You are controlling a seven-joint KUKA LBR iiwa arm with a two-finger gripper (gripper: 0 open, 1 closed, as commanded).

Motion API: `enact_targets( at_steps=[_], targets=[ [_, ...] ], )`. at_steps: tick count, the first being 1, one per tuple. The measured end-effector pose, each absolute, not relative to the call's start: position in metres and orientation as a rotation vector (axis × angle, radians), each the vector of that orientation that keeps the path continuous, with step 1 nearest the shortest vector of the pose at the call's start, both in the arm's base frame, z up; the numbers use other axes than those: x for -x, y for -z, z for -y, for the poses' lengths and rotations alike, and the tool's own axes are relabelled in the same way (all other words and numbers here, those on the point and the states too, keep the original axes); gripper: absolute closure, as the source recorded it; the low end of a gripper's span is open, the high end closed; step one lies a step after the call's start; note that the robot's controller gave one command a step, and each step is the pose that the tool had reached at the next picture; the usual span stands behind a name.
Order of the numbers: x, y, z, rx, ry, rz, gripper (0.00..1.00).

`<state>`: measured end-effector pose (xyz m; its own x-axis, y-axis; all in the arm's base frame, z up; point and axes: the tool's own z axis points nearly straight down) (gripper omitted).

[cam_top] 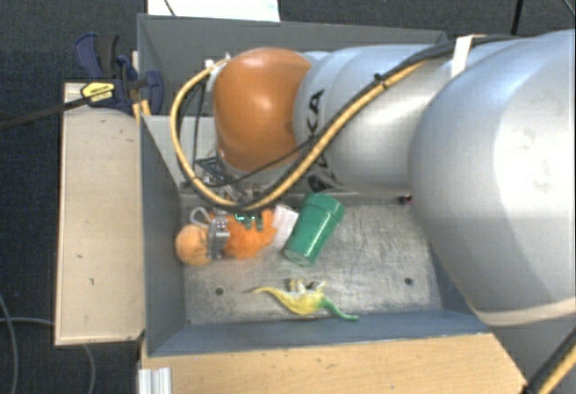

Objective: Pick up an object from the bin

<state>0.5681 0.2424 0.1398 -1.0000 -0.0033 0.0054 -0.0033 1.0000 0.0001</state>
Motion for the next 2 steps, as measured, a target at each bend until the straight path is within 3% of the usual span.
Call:
enact_targets(
  at_steps=[1, 2],
  targets=[
    [-0.570, -0.145, -0.241, 0.003, 0.003, 3.144, 0.00],
    [-0.531, -0.090, -0.229, 0.090, 0.006, 3.147, 0.00]
  ],
)
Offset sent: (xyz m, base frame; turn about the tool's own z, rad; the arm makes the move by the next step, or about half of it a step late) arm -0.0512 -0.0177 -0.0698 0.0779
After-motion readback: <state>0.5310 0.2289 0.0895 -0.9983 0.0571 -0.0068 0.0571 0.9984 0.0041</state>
